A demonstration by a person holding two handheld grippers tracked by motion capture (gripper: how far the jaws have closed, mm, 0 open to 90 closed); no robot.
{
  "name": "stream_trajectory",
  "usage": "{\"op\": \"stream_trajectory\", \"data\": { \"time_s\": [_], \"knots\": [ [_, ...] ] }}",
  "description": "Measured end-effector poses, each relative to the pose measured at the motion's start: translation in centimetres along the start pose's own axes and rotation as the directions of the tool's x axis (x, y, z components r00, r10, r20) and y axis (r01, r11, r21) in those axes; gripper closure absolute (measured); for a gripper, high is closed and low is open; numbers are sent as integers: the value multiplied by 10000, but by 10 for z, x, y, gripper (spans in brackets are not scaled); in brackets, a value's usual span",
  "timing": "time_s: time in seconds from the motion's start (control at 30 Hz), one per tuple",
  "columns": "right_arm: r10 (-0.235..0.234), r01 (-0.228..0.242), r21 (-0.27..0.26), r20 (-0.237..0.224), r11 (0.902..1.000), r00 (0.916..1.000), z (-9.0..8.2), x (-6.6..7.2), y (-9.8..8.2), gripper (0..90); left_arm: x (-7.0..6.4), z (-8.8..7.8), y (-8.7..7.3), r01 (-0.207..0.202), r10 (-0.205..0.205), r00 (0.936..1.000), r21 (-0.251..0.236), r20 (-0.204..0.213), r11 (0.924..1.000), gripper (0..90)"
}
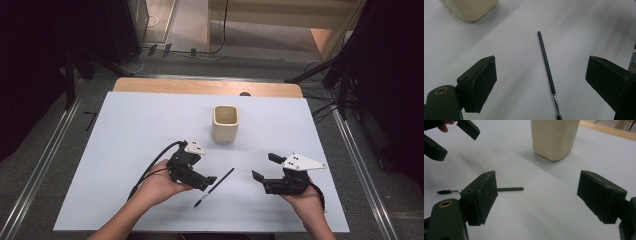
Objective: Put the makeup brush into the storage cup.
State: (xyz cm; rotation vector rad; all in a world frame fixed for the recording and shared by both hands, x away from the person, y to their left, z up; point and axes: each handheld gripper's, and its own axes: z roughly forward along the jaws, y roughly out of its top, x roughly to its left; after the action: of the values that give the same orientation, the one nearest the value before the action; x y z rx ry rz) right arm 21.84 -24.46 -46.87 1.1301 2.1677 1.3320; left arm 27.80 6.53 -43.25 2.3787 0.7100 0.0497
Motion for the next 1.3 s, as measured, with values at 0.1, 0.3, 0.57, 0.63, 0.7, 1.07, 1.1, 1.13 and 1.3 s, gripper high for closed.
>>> {"op": "stream_trajectory", "data": {
  "time_s": [0.1, 0.3, 0.57, 0.63, 0.7, 1.07, 1.1, 1.13, 1.3],
  "knots": [
    [114, -114, 54, 60, 9999, 9999, 2, -3, 1, 177, -4, 2, 4, -81, 86, 9999, 435, -102, 9990, 102],
    [190, -190, 33, 0, 9998, 9998, 5, -6, 3, 177, -7, 6, 10, -37, 35, 10000, 989, 17, 9951, 102],
    [188, -186, 254, -56, 9995, 9998, 11, -4, 5, 177, -14, 20, 14, -149, 88, 9997, 2954, 219, 9553, 102],
    [195, -195, 290, -3, 9994, 9998, 12, -5, 4, 177, -14, 22, 15, -254, 216, 9997, 3286, 152, 9441, 102],
    [213, -214, 297, 20, 9993, 9998, 12, -5, 4, 177, -14, 23, 15, -191, 138, 9997, 3318, 184, 9432, 102],
    [350, -351, 358, 29, 9987, 9994, 11, -7, 3, 177, -15, 37, 15, -91, 98, 10000, 3545, 0, 9350, 102],
    [341, -342, 342, 29, 9988, 9994, 11, -7, 3, 177, -16, 39, 15, -95, 112, 9999, 3604, -27, 9327, 102],
    [349, -349, 340, 25, 9988, 9994, 11, -7, 3, 177, -16, 41, 14, -122, 141, 9999, 3680, -23, 9298, 102],
    [381, -382, 322, 24, 9988, 9993, 11, -7, 3, 177, -18, 50, 12, -47, 46, 10000, 3900, 13, 9208, 102]
  ]
}}
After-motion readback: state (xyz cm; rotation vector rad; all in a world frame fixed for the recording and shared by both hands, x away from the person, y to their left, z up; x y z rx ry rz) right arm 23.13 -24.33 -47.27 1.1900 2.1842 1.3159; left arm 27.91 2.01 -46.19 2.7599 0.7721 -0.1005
